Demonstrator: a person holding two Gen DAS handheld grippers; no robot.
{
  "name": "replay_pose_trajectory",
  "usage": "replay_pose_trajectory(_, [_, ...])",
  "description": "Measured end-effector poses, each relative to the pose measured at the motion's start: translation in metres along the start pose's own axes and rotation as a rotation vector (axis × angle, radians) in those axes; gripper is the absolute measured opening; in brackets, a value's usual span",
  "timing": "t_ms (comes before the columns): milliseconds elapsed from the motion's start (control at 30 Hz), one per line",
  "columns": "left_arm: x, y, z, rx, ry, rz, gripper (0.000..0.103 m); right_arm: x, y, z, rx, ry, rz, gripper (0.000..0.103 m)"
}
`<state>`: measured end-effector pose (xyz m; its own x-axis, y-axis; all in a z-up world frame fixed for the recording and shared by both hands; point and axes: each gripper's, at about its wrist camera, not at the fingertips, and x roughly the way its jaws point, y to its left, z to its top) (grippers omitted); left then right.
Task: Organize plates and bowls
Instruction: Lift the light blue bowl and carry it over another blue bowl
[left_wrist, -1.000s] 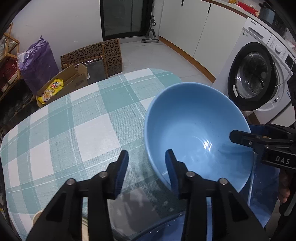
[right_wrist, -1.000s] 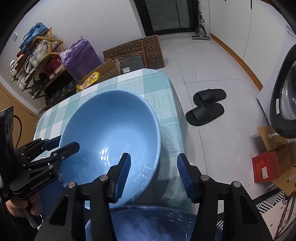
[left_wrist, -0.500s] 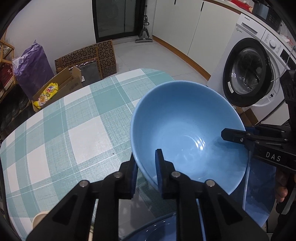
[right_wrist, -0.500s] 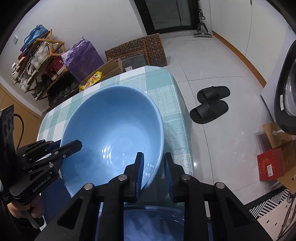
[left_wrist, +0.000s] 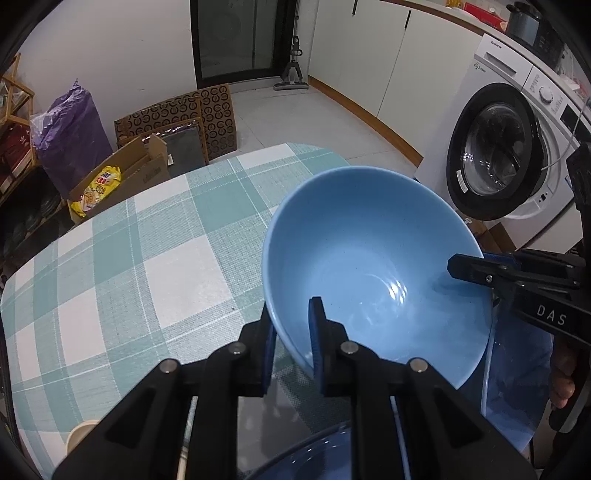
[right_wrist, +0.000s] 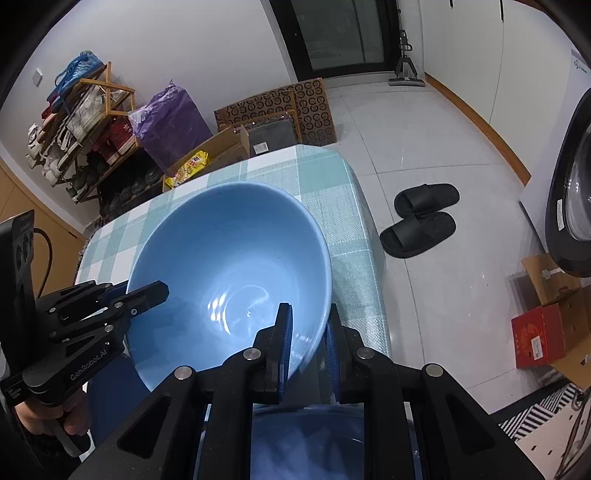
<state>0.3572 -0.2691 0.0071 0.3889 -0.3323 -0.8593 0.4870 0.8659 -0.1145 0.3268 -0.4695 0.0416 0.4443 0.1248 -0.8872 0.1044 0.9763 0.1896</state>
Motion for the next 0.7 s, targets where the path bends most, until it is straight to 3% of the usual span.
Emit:
replay_pose_trajectory(367, [-0.027,-0.005,0.009,0.016,-0.054,0.011,0.015,-0.028,0.008,0.007,-0.008,-0.054,0.002,0.017])
replay_pose_trajectory(700, [-0.073,-0.015,0.006,0.033,-0.103,0.015,0.015,-0.081,0.021,0.000,-0.023,-0.095,0.004,0.017])
